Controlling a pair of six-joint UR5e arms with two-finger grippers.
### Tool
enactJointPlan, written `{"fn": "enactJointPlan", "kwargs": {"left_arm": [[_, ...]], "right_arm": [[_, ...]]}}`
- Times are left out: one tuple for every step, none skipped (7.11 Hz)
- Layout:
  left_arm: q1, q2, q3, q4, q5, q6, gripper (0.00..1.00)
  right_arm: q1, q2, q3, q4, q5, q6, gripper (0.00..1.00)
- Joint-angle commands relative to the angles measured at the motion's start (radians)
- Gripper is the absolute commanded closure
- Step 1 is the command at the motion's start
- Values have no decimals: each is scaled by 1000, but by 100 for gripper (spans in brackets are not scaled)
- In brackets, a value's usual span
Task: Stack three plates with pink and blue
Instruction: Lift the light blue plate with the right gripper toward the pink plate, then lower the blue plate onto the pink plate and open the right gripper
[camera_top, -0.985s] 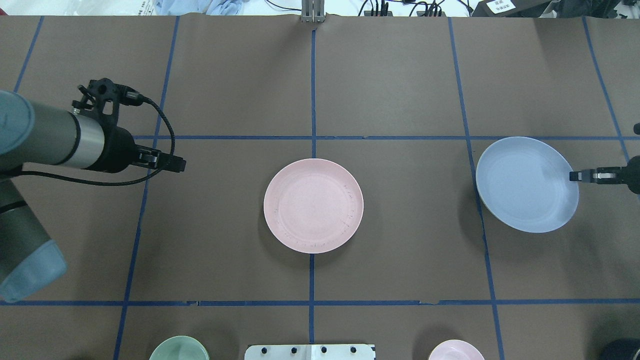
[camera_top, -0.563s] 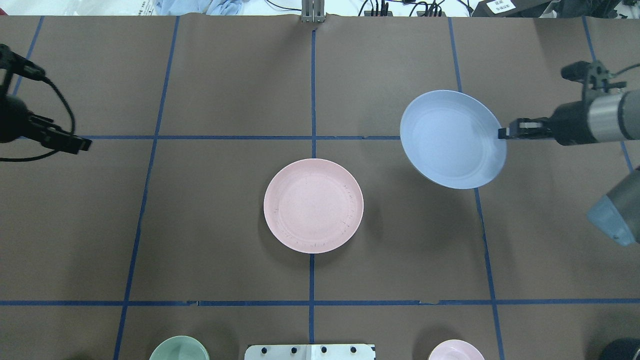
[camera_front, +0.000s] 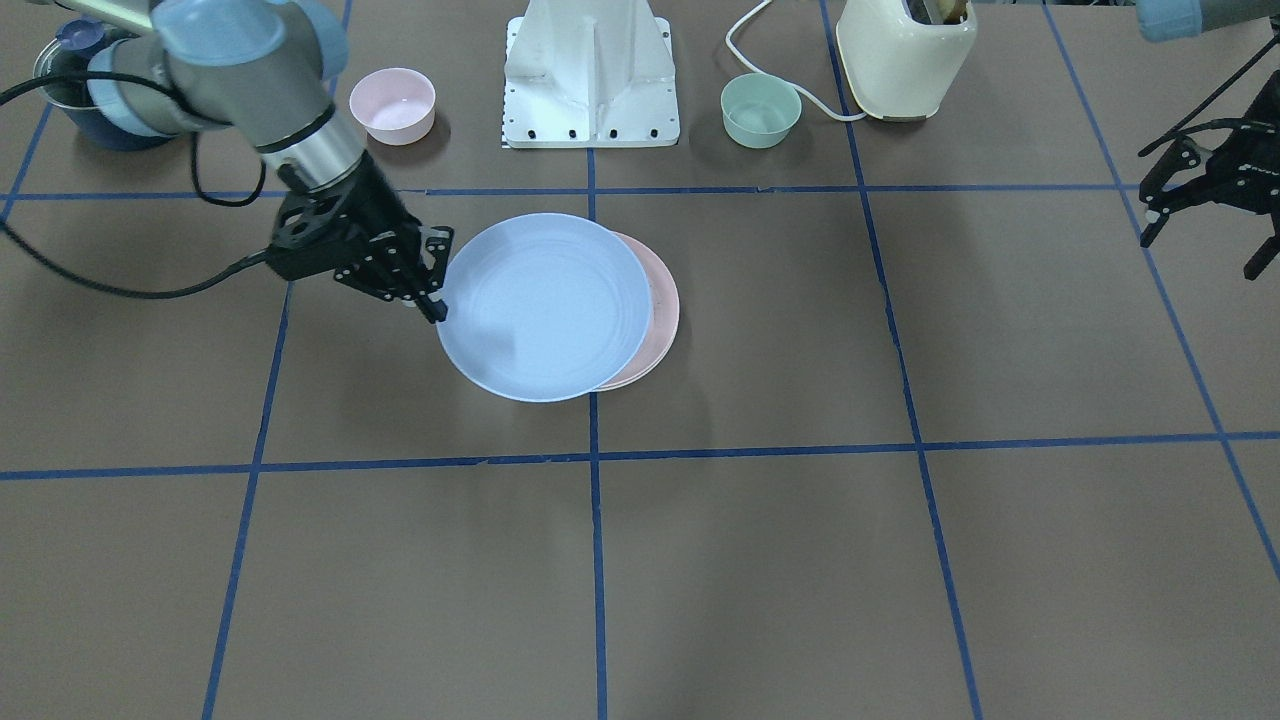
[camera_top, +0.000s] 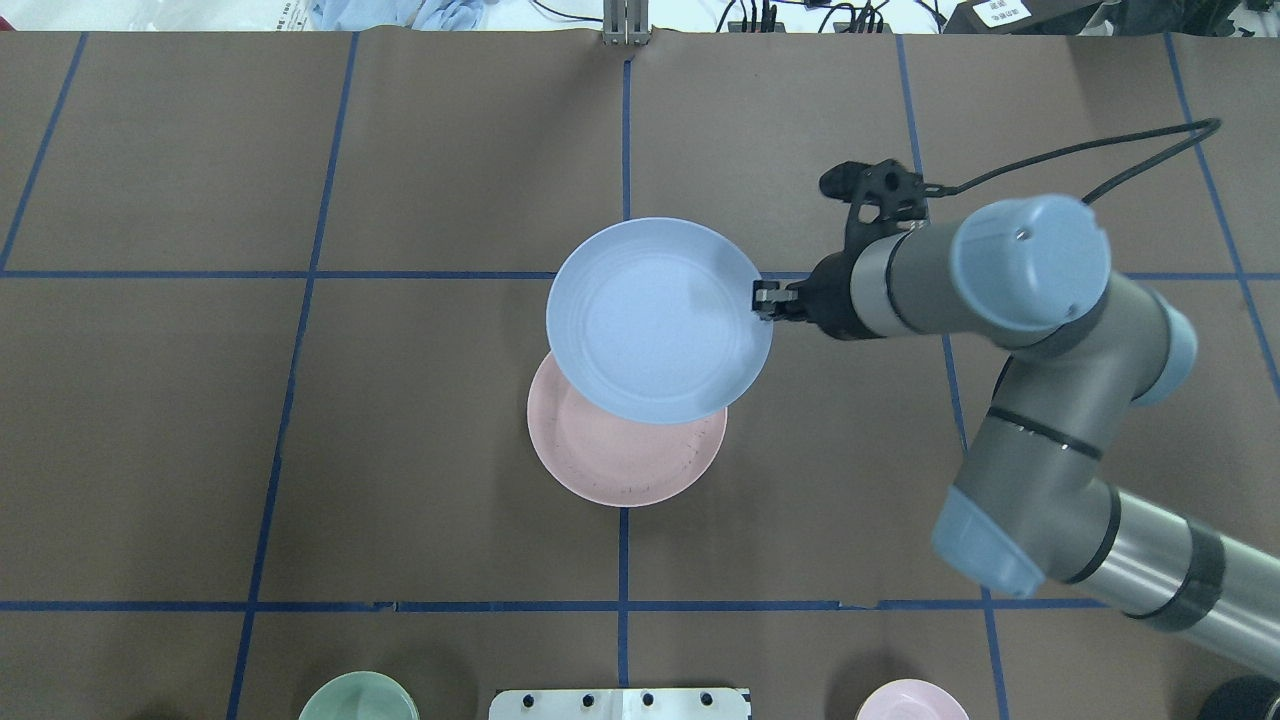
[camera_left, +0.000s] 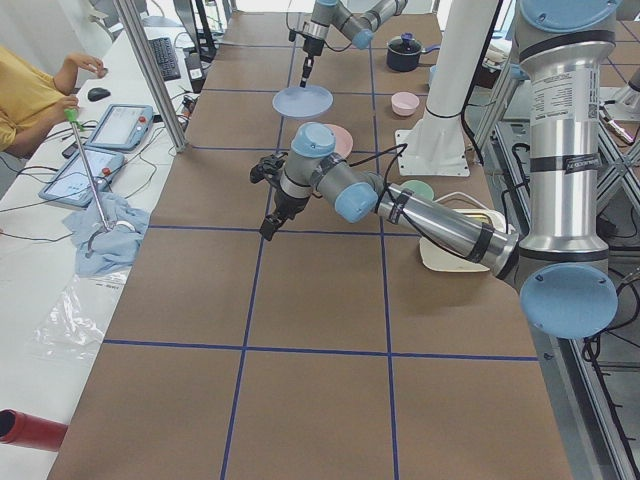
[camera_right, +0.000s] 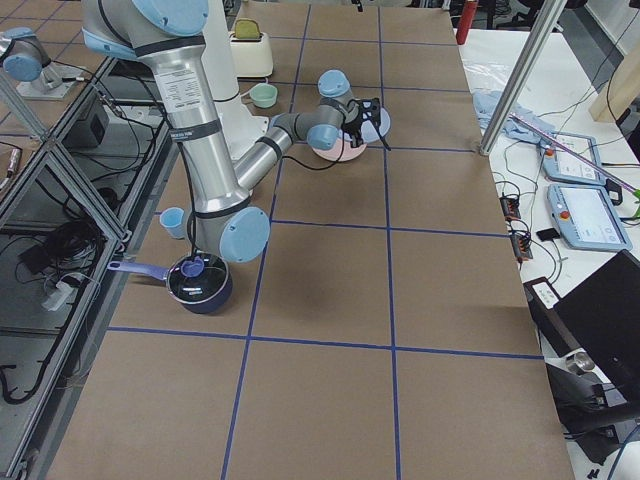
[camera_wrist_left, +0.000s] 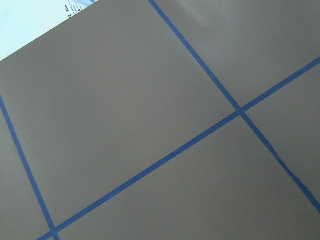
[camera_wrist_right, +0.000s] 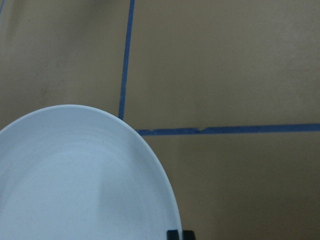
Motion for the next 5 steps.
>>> {"fn": "enactJointPlan", "kwargs": {"left_arm": [[-5,5,0,0,-3,6,0],[-5,17,-2,-3,-7,5,0],[-5,17,-2,-3,-18,5,0],[-5,18,0,-3,-16,3,0],[-5,18,0,-3,-16,3,0]], "right_arm": [[-122,10,-6,-37,-119,22,100],[-127,5,-3,-73,-134,21,100],[-130,4,-2,-84,-134,22,100],[-140,4,-5,-97,-136,22,100],[-156,7,-8,-98,-136,22,100]]}}
